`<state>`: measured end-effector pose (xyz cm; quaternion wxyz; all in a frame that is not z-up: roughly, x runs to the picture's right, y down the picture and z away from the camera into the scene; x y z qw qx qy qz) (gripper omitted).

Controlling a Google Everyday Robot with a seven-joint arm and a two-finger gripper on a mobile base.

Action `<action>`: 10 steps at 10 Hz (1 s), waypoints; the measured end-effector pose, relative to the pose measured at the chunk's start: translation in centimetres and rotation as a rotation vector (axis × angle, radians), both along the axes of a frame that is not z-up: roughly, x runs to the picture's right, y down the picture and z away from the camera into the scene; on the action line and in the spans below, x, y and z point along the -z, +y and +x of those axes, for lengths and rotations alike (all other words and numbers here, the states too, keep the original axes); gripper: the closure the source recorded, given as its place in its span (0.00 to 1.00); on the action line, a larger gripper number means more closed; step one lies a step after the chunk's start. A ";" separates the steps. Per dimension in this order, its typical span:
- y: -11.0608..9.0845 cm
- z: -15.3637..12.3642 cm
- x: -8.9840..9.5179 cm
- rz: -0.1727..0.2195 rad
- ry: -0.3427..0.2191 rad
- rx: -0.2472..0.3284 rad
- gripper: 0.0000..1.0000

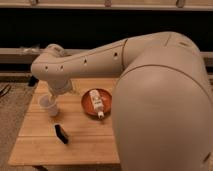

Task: Knock the eraser over

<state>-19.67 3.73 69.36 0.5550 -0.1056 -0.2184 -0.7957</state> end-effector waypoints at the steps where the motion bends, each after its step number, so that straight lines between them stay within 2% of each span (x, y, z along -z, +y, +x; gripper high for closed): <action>1: 0.0 0.0 0.0 0.000 0.000 0.000 0.20; 4: 0.1 0.0 0.0 0.003 0.002 0.005 0.20; 5: 0.7 0.4 0.0 0.001 0.011 0.017 0.20; 7: 2.5 1.1 -0.2 -0.008 0.021 0.029 0.20; 8: 4.7 1.9 -0.9 -0.033 0.028 0.034 0.20; 10: 7.3 3.4 -1.8 -0.080 0.048 0.025 0.20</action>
